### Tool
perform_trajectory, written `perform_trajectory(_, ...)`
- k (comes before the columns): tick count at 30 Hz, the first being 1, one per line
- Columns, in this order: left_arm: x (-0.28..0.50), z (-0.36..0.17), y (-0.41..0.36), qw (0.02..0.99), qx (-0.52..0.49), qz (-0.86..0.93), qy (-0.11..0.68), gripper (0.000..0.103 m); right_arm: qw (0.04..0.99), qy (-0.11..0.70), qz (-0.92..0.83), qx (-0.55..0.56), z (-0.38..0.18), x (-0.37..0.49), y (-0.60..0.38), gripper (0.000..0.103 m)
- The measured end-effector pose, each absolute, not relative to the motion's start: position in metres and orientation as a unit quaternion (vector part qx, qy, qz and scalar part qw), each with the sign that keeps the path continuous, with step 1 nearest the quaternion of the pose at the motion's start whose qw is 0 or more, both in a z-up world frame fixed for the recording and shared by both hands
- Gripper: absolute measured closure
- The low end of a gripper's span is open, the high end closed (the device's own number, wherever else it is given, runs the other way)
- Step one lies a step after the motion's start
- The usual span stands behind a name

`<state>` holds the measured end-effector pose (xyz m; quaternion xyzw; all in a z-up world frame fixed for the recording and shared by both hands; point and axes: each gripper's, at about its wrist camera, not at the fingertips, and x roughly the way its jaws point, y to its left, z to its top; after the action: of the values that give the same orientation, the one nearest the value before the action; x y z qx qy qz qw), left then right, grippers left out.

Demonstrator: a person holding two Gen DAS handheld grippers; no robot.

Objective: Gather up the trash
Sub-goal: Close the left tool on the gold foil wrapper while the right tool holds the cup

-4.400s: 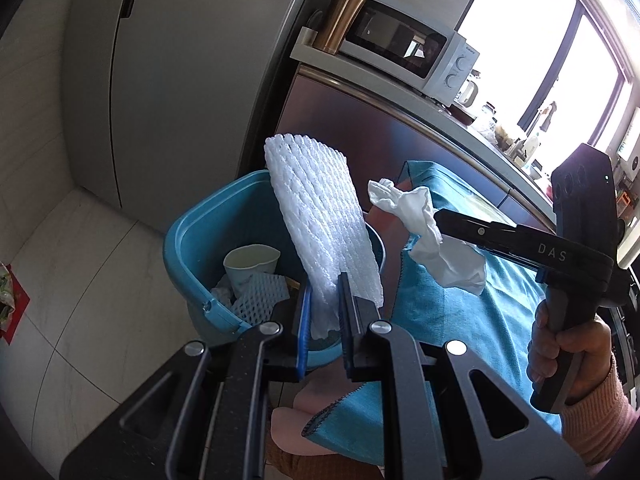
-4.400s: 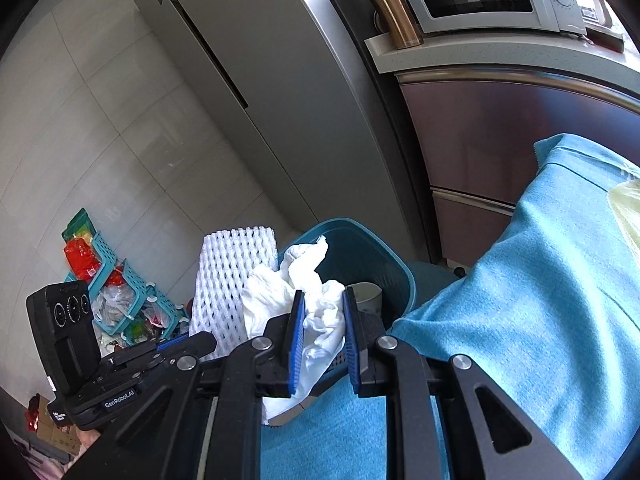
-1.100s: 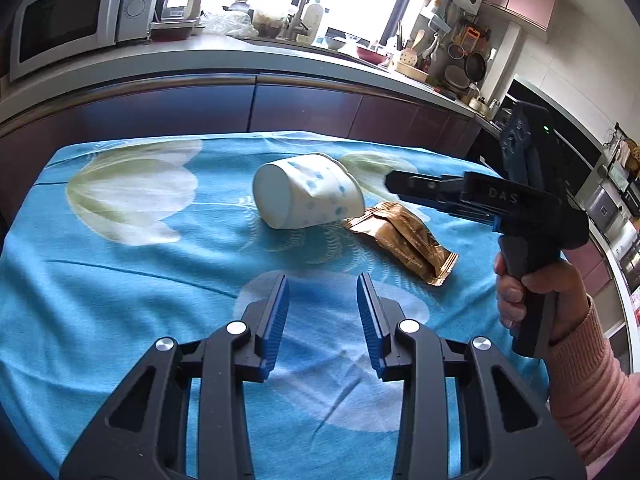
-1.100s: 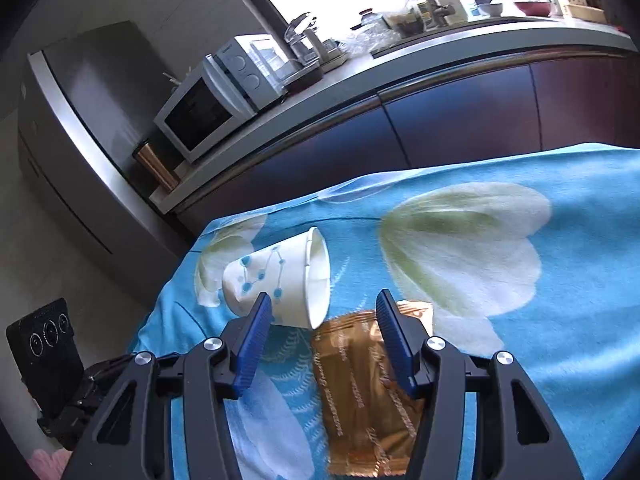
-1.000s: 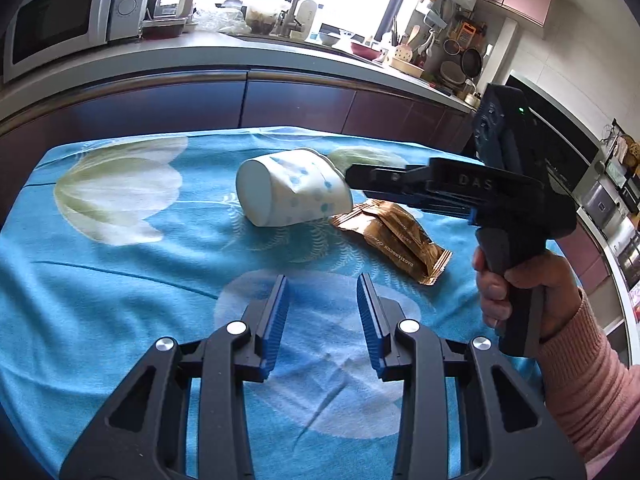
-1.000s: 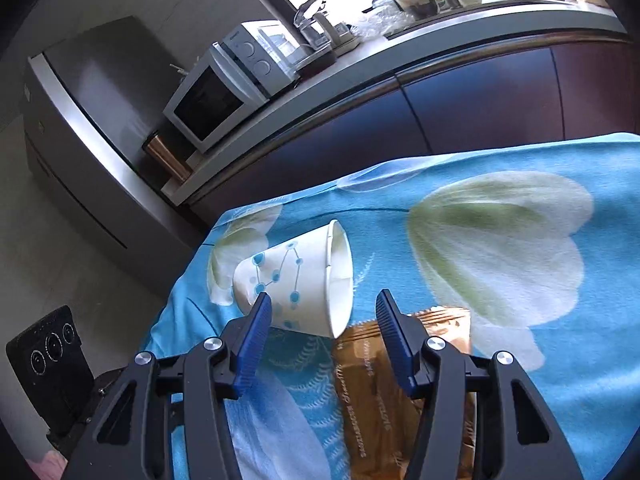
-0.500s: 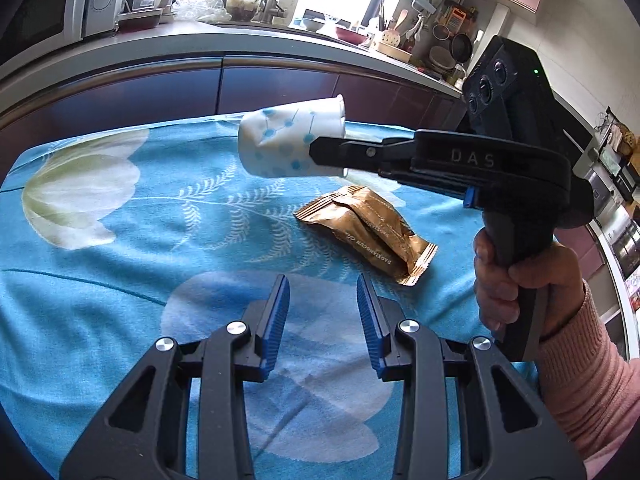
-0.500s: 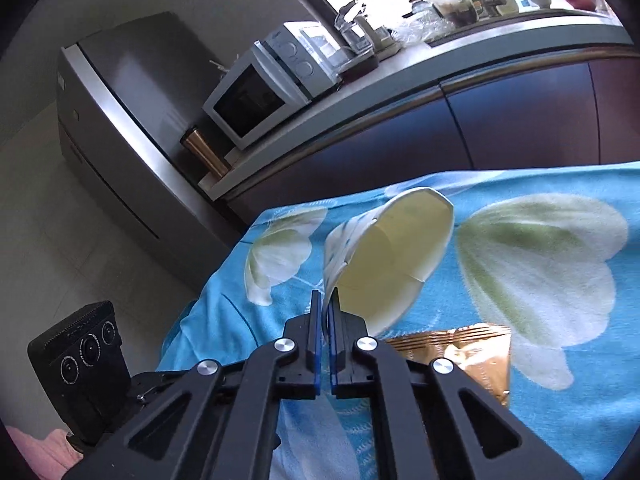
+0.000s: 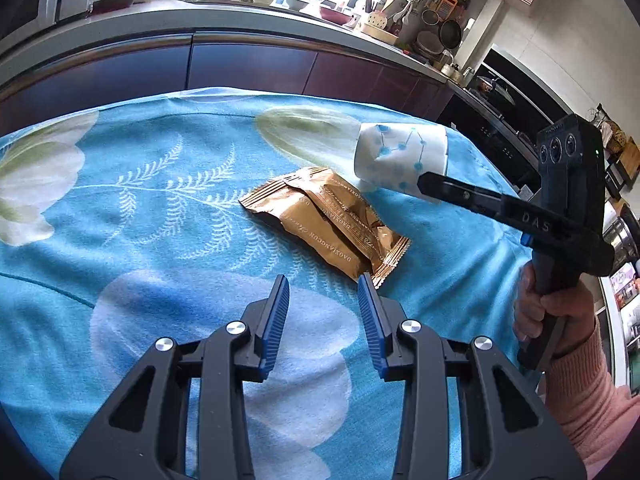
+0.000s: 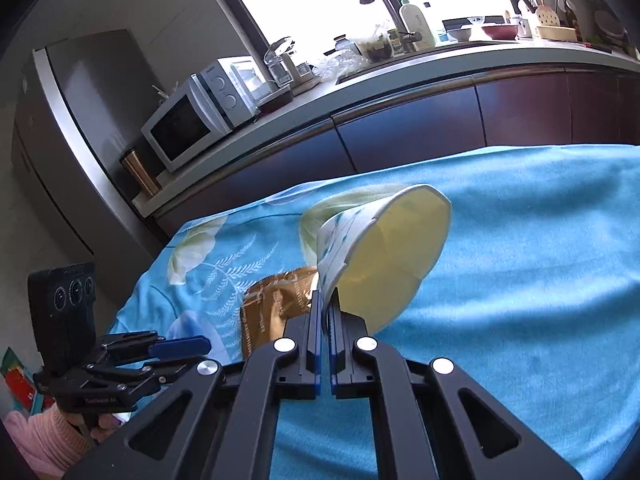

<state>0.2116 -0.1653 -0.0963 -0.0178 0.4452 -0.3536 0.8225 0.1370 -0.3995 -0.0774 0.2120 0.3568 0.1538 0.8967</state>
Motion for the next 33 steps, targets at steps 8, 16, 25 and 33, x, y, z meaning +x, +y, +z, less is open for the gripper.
perform_trajectory(8, 0.223, -0.104, -0.168, 0.813, -0.043, -0.347, 0.465, 0.059, 0.867, 0.374, 0.231, 0.234, -0.087, 0.132, -0.37, 0.101)
perform_trajectory(16, 0.231, -0.107, -0.158, 0.81, -0.078, -0.339, 0.472, 0.063, 0.844, 0.388, 0.277, 0.245, -0.09, 0.132, -0.352, 0.101)
perform_trajectory(25, 0.241, -0.115, -0.161, 0.806, -0.1, -0.328, 0.482, 0.089, 0.849, 0.387, 0.258, 0.25, -0.092, 0.129, -0.364, 0.101)
perform_trajectory(33, 0.244, -0.116, -0.163, 0.799, -0.113, -0.337, 0.485, 0.07, 0.864, 0.396, 0.193, 0.242, -0.096, 0.139, -0.385, 0.101)
